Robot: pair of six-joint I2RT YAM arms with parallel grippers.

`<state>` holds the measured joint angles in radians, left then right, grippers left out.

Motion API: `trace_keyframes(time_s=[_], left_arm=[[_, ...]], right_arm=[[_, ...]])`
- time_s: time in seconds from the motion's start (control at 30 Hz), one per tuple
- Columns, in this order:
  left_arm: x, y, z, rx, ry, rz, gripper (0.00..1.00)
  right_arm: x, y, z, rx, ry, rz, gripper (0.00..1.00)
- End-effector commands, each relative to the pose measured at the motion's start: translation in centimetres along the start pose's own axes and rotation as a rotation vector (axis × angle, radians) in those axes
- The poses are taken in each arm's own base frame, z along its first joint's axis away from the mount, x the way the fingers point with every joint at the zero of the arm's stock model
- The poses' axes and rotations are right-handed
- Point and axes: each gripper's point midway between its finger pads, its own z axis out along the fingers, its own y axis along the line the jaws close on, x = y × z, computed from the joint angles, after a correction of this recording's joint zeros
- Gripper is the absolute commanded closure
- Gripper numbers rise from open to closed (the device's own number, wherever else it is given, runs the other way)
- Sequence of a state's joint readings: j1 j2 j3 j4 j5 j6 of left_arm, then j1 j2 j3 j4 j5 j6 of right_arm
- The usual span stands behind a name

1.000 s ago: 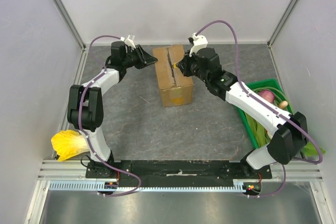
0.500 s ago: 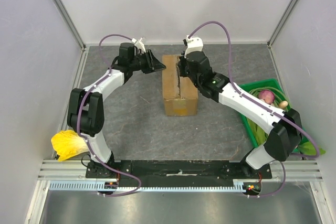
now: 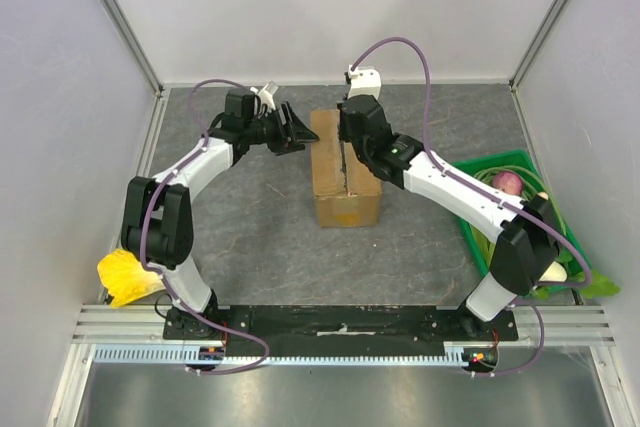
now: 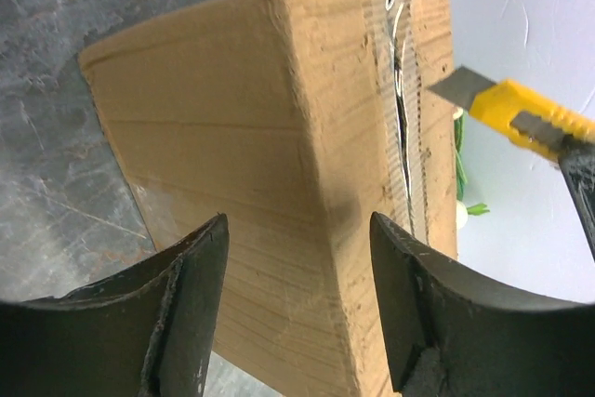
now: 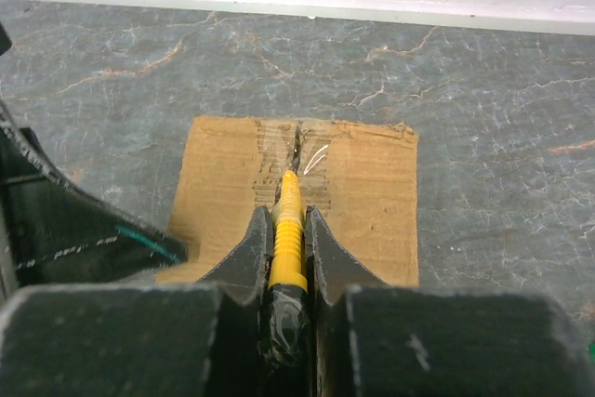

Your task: Unpack the express box

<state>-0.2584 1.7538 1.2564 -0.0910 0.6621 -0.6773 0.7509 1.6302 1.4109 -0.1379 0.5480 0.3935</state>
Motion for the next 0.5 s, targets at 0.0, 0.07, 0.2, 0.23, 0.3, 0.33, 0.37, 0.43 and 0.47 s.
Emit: trace_keyframes(time_s=[0.0, 0.07, 0.2, 0.23, 0.3, 0.33, 0.37, 0.43, 0.47], left_arm=[[1.0, -2.6, -1.8, 0.051, 0.024, -0.046, 0.31], [1.3, -2.6, -1.8, 0.064, 0.020, -0.054, 0.31], [1.4, -2.8, -1.8, 0.079, 0.027, -0.059, 0.30], [1.6, -2.8, -1.8, 0.079, 0.031, -0.060, 0.30], [1.7, -2.7, -1.8, 0.079, 0.037, -0.065, 0.30], [1.8, -2.6, -1.8, 0.077, 0.039, -0.069, 0.30], [1.9, -2.6, -1.9, 0.075, 0.041, -0.073, 0.30], [2.2, -2.5, -1.8, 0.071, 0.048, -0.084, 0.31], [2.1, -2.4, -1.9, 0.070, 0.049, -0.088, 0.32]], right_arm=[[-2.7, 0.1, 0.0, 0.035, -0.064, 0.043, 1.00], [-2.3, 0.2, 0.3, 0.041, -0.052, 0.040, 1.00], [-1.7, 0.3, 0.7, 0.043, -0.037, 0.035, 1.00], [-1.8, 0.3, 0.7, 0.042, -0.038, 0.036, 1.00], [-1.4, 0.3, 1.0, 0.050, -0.028, 0.034, 1.00], [-1.3, 0.5, 1.0, 0.047, -0.027, 0.035, 1.00], [-1.1, 0.5, 1.2, 0.046, -0.021, 0.039, 1.00], [-0.7, 0.7, 1.4, 0.043, -0.010, 0.035, 1.00], [-0.6, 0.8, 1.5, 0.042, -0.009, 0.035, 1.00]])
